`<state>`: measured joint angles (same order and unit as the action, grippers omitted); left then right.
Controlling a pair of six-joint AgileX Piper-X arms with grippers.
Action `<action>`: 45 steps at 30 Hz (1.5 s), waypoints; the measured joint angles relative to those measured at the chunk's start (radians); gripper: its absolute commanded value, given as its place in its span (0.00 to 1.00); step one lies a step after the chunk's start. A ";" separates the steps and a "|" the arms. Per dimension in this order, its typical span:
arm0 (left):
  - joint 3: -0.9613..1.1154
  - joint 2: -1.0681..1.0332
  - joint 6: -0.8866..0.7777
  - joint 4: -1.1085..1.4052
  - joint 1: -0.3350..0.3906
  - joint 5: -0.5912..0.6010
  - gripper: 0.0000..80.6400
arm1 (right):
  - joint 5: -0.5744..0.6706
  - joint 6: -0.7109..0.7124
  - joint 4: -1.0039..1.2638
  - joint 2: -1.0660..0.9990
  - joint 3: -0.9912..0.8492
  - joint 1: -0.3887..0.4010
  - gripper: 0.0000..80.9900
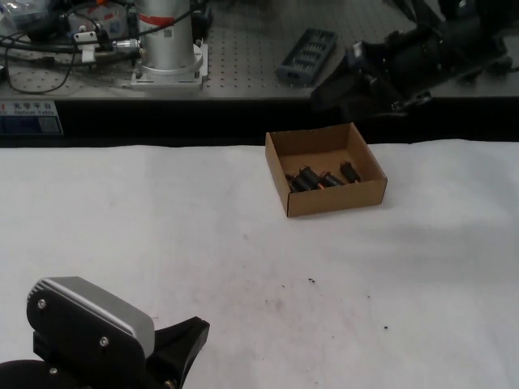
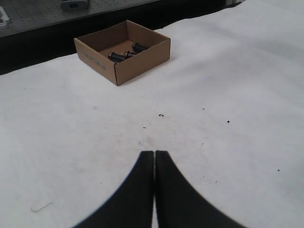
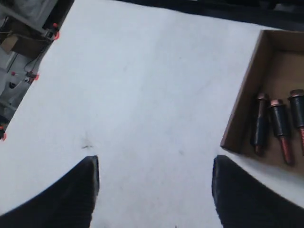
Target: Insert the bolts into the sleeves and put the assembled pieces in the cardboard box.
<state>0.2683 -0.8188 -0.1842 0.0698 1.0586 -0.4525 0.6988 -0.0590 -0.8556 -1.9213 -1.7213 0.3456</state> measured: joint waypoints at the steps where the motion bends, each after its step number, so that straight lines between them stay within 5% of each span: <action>1: 0.000 0.000 0.000 0.000 0.000 0.000 0.01 | 0.002 0.000 -0.005 0.000 0.000 0.000 0.62; 7: -0.003 0.000 0.000 0.000 0.000 0.000 0.01 | 0.027 0.203 -0.304 0.110 0.000 0.000 0.62; 16: -0.004 0.000 0.000 0.000 0.000 0.000 0.01 | 0.040 0.289 -0.408 0.288 0.094 0.000 0.62; 38: -0.004 0.004 0.001 0.070 0.000 -0.002 0.01 | 0.063 0.004 0.220 1.133 0.888 -0.002 0.62; 45: -0.005 0.133 0.087 0.104 0.000 -0.167 0.01 | -0.049 -0.130 0.488 1.408 1.140 -0.002 0.62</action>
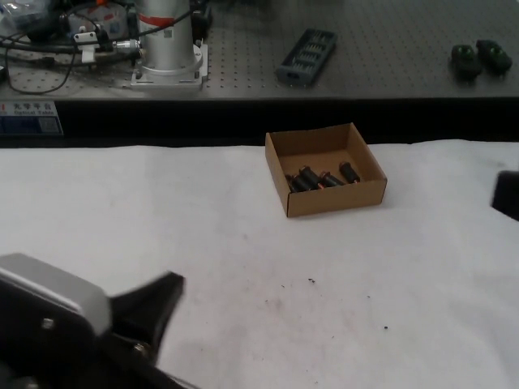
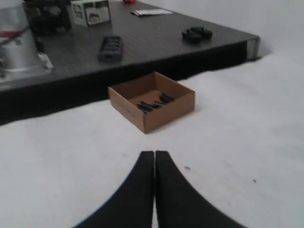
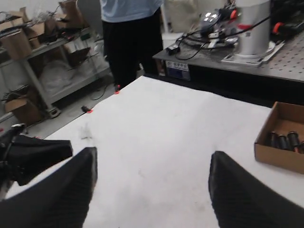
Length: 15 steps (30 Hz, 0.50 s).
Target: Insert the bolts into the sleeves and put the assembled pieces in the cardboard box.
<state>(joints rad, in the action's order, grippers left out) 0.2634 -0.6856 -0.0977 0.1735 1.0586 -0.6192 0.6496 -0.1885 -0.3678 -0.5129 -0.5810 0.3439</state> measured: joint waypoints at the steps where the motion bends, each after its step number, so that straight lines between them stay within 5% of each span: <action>1: 0.000 0.038 0.013 0.001 0.000 -0.019 0.01 | -0.058 -0.017 0.004 0.030 0.017 0.000 0.62; 15: 0.000 0.628 0.092 -0.192 0.000 -0.196 0.01 | -0.252 -0.028 0.028 0.365 0.172 0.000 0.62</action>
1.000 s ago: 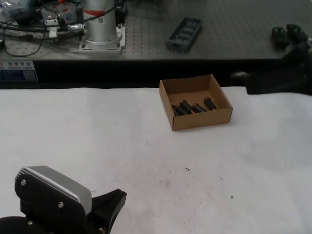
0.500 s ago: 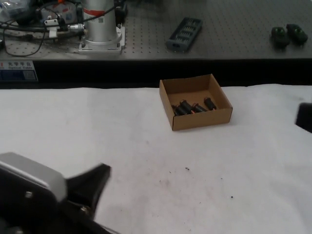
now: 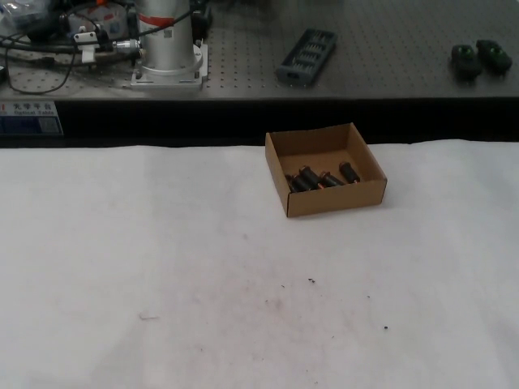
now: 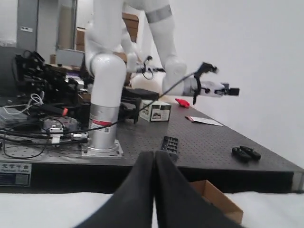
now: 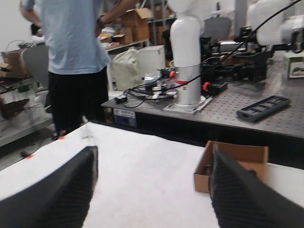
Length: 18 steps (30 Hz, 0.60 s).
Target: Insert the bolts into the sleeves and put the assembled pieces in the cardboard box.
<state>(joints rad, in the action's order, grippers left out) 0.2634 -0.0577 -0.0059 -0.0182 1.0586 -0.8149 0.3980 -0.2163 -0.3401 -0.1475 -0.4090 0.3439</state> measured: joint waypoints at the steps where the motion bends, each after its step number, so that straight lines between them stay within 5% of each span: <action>1: 0.000 0.023 0.006 -0.002 0.000 -0.002 0.01 | -0.034 0.000 0.000 0.023 0.012 0.000 0.62; 8: 0.000 0.062 0.072 -0.073 0.000 -0.256 0.01 | -0.241 -0.010 0.033 0.129 0.095 0.000 0.62; 18: 0.000 0.062 0.165 -0.077 0.000 -0.271 0.01 | -0.416 -0.015 0.141 0.149 0.237 0.000 0.62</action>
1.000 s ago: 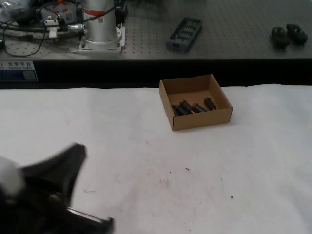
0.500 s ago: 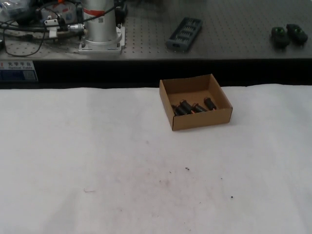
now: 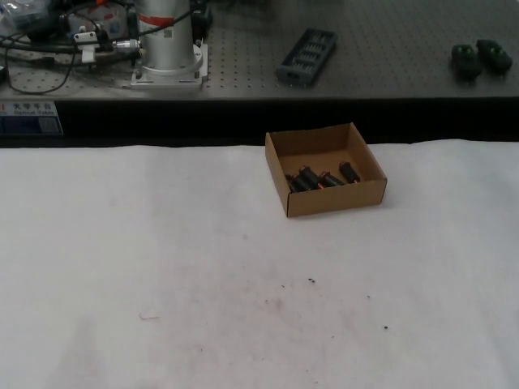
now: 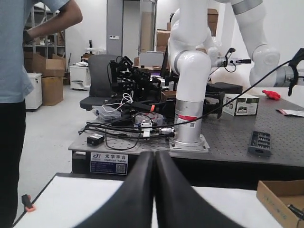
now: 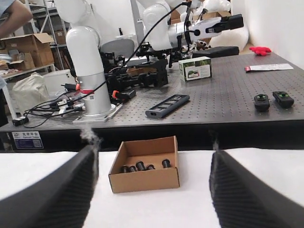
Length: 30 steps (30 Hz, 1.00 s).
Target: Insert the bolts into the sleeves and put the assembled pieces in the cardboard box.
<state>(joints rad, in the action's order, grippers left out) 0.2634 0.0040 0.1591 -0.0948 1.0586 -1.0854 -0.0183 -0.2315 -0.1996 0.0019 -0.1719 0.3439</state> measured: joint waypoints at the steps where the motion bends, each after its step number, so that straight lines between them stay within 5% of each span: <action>1: 0.000 0.000 0.015 0.000 0.000 0.015 0.01 | -0.008 0.000 0.013 0.000 0.022 0.000 0.62; 8: 0.000 0.000 0.089 0.025 0.000 0.080 0.01 | -0.129 0.002 0.134 0.000 0.108 0.000 0.62; 16: -0.077 0.000 0.114 0.171 -0.057 0.142 0.01 | -0.110 0.103 0.243 0.000 0.138 0.000 0.62; 30: -0.274 -0.036 -0.101 0.299 -0.366 0.360 0.01 | -0.103 0.117 0.269 -0.156 0.138 0.000 0.62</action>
<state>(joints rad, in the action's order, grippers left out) -0.0111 -0.0324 0.0578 0.2047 0.6924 -0.7254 -0.1211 -0.1150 0.0693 -0.1541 -0.0343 0.3439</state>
